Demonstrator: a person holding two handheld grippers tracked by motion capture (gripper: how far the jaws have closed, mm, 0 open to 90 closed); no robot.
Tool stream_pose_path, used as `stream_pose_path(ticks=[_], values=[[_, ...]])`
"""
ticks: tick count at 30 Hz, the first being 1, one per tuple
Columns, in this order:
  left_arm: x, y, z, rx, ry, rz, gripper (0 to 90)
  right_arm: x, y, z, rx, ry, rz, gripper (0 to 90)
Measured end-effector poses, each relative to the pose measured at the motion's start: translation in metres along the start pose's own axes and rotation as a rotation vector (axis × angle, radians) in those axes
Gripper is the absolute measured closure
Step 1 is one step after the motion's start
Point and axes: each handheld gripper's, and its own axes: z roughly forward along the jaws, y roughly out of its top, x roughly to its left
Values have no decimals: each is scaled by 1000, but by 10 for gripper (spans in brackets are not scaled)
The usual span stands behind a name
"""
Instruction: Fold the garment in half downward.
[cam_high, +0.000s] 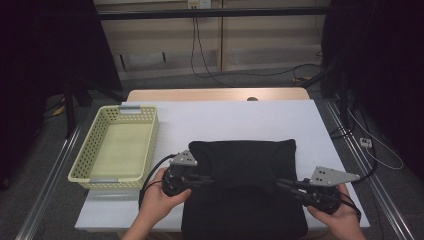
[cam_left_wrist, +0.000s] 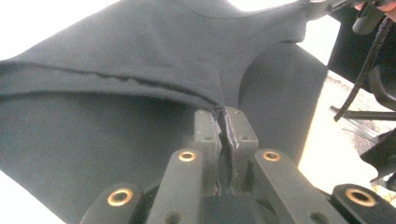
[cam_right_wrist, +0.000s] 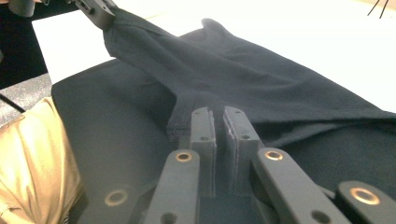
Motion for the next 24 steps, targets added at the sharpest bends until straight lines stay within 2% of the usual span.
stream_pose_path(ticks=[3, 5, 7, 10, 12, 13, 14, 15, 17, 18, 19, 20, 21, 24], values=[[-12, 0, -7, 2, -3, 34, 855, 7, -1, -7, -12, 30, 3, 840], [-16, -5, -11, 6, -22, 35, 856, 14, -2, -11, -2, 40, 6, 840], [-22, -12, -14, 6, -22, 38, 855, 23, -3, -16, 7, 50, -16, 840], [-35, -22, -21, 19, -49, 48, 854, 35, -5, -27, 12, 72, -40, 839], [-44, -29, -25, 28, -71, 72, 829, 42, -6, -35, -3, 123, -21, 826], [-46, -31, -26, 22, -61, 72, 758, 44, -6, -38, -1, 159, -11, 784], [-45, -32, -24, 37, -55, 74, 670, 47, -6, -40, 3, 160, -13, 715], [-41, -32, -23, 53, -45, 72, 607, 48, -5, -40, -7, 138, -18, 630], [-29, -30, -17, 40, 5, 65, 438, 42, -2, -38, -19, 121, 5, 585], [-22, -28, -14, 29, 25, 67, 402, 38, -1, -35, -17, 93, 11, 546], [-14, -26, -11, 9, 26, 62, 399, 31, 0, -31, -18, 71, 15, 495], [-6, -23, -8, 11, 28, 51, 367, 24, 1, -26, -19, 55, 30, 467], [2, -21, -5, 11, 51, 40, 316, 16, 2, -22, -10, 39, 41, 462], [24, -15, 3, 11, 91, 17, 290, -7, 3, -6, 17, -14, 60, 414]])
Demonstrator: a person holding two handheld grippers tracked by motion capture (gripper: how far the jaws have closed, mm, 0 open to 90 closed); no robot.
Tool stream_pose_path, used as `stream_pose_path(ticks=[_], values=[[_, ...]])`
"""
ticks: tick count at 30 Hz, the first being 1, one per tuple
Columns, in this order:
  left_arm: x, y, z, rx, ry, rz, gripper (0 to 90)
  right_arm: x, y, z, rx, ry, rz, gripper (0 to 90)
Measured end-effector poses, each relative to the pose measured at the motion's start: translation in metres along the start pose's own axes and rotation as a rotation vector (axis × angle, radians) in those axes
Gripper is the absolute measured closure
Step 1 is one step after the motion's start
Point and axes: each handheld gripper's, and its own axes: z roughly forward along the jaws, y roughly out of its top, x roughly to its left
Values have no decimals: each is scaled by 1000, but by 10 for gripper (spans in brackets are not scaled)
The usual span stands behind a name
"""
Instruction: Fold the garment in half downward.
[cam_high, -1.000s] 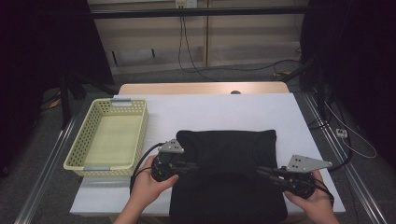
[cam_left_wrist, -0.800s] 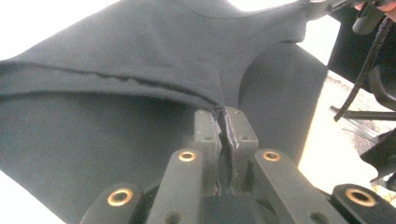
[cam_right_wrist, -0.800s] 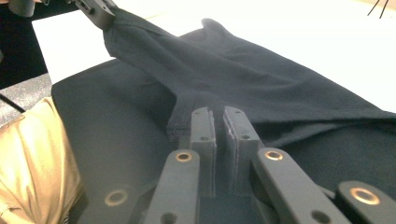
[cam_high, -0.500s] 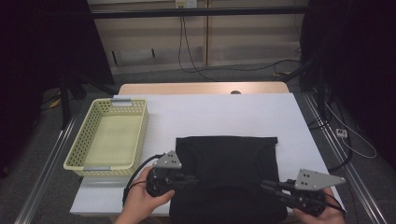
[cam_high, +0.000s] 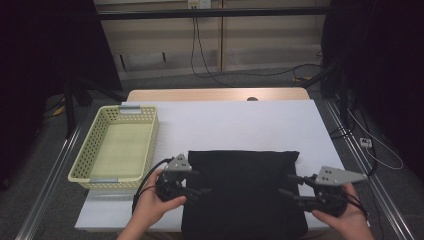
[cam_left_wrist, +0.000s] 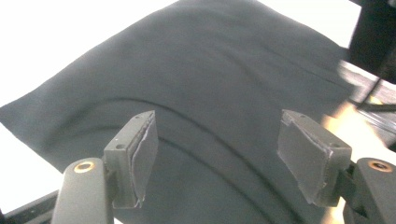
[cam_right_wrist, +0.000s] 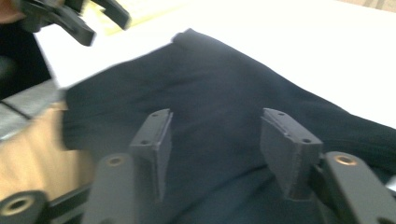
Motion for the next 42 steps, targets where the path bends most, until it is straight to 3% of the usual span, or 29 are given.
stream_pose_path(ticks=[4, 6, 13, 18, 21, 25, 26, 27, 30, 33, 36, 42], values=[[24, 6, 8, -10, 26, -37, 238, -28, 2, 21, 26, -55, -4, 350], [33, 10, 10, -8, 40, -56, 208, -40, 3, 30, 62, -106, -29, 328], [49, 22, 17, -21, 74, -76, 168, -71, 7, 43, 56, -169, 3, 290], [62, 26, 27, -12, 101, -66, 159, -87, 7, 49, 31, -161, 76, 276], [70, 25, 33, -11, 109, -82, 158, -98, 6, 55, 56, -188, 93, 277], [80, 27, 37, -6, 123, -101, 156, -115, 3, 63, 78, -186, 130, 285], [82, 28, 37, 0, 126, -110, 156, -119, 3, 65, 88, -207, 127, 290], [85, 28, 38, 0, 113, -120, 155, -122, 2, 66, 87, -224, 138, 291], [90, 30, 41, 25, 133, -117, 149, -130, 0, 70, 81, -218, 187, 315], [97, 29, 47, 30, 135, -142, 149, -136, -2, 74, 98, -244, 195, 332], [104, 27, 53, 43, 165, -155, 150, -138, -4, 77, 138, -261, 172, 364], [107, 25, 64, 51, 172, -172, 156, -136, -7, 80, 182, -225, 161, 446]])
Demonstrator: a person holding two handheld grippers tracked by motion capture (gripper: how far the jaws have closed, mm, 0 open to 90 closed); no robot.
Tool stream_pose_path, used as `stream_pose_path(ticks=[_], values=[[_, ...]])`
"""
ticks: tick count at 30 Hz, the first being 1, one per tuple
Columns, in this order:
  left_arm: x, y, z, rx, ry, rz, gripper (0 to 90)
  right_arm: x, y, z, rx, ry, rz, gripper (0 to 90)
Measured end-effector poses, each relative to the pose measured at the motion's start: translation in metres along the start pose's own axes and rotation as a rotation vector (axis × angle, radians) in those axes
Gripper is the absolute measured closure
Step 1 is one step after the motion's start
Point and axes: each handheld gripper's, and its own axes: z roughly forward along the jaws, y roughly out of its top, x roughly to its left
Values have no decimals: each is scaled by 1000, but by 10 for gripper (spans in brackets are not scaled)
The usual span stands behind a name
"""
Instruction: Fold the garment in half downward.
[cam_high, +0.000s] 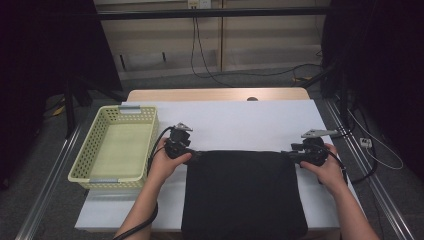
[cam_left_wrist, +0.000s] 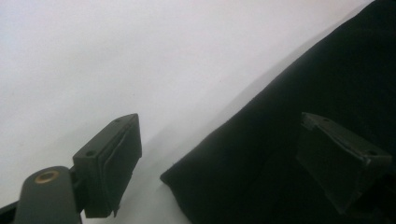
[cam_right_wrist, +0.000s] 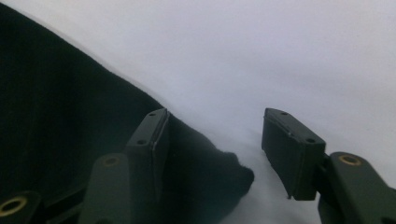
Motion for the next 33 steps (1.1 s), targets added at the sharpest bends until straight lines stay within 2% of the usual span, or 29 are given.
stream_pose_path(ticks=[2, 4, 5, 7, 9, 10, 13, 14, 16, 20, 23, 24, 31, 33], values=[[1, -1, 4, 7, 9, 6, 169, 1, -1, 2, 17, 7, 1, 467], [2, -3, 7, 30, 34, 15, 182, 2, -2, 2, 17, -9, -17, 499], [4, -4, 9, 32, 33, 17, 190, 3, -2, 2, 16, -12, -21, 528], [6, -8, 9, 33, 30, 20, 218, 4, -3, 1, 19, 14, -26, 631], [9, -10, 7, 8, 17, -17, 244, 5, -4, -1, 24, 33, -30, 706], [10, -11, 7, 2, 16, -21, 246, 5, -5, -1, 24, 46, -22, 744], [6, -12, 6, 8, 33, -1, 261, 5, -8, -2, 18, 81, -1, 807], [4, -13, 6, 15, 36, 13, 269, 5, -9, -3, 19, 87, 3, 819], [1, -13, 4, 27, 40, 3, 309, 6, -10, -5, 23, 93, 6, 831], [-2, -13, 0, 59, 16, 7, 471, 7, -12, -11, 20, 85, 20, 841], [-5, -15, -1, 66, 30, 26, 536, 7, -15, -15, 7, 82, 29, 845], [-5, -15, -2, 70, 23, 28, 565, 6, -16, -16, -1, 81, 35, 846], [-9, -18, -4, 78, -22, 4, 788, 5, -21, -19, -25, 83, 63, 848], [-11, -17, -5, 85, -13, 7, 817, 5, -20, -20, -34, 87, 69, 849]])
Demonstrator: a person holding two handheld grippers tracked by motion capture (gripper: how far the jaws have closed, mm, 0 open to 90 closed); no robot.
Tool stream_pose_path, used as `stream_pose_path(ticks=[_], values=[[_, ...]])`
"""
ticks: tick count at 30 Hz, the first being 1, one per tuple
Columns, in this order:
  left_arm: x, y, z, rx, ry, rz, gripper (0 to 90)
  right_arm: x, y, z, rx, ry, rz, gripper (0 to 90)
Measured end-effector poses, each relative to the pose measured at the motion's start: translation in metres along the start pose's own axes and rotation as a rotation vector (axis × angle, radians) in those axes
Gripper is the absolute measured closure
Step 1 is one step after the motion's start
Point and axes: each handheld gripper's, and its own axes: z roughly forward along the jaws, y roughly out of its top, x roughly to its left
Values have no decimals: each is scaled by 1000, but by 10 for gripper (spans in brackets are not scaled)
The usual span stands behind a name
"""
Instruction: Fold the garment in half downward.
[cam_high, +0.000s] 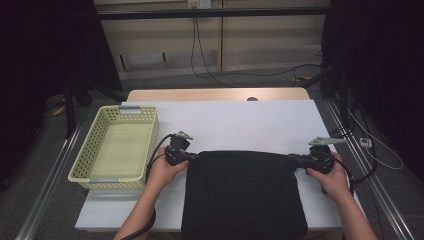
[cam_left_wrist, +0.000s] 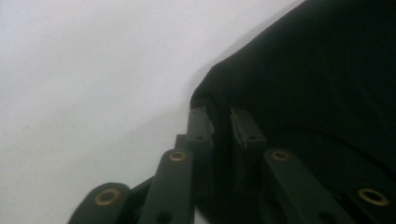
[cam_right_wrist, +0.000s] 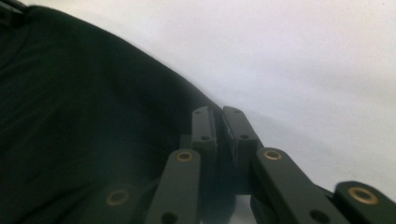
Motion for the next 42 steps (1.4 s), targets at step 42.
stream_pose_path(ticks=[42], values=[[18, 61, -58, -156, 48, -68, 859, -3, 75, -15, -144, -170, -61, 858]])
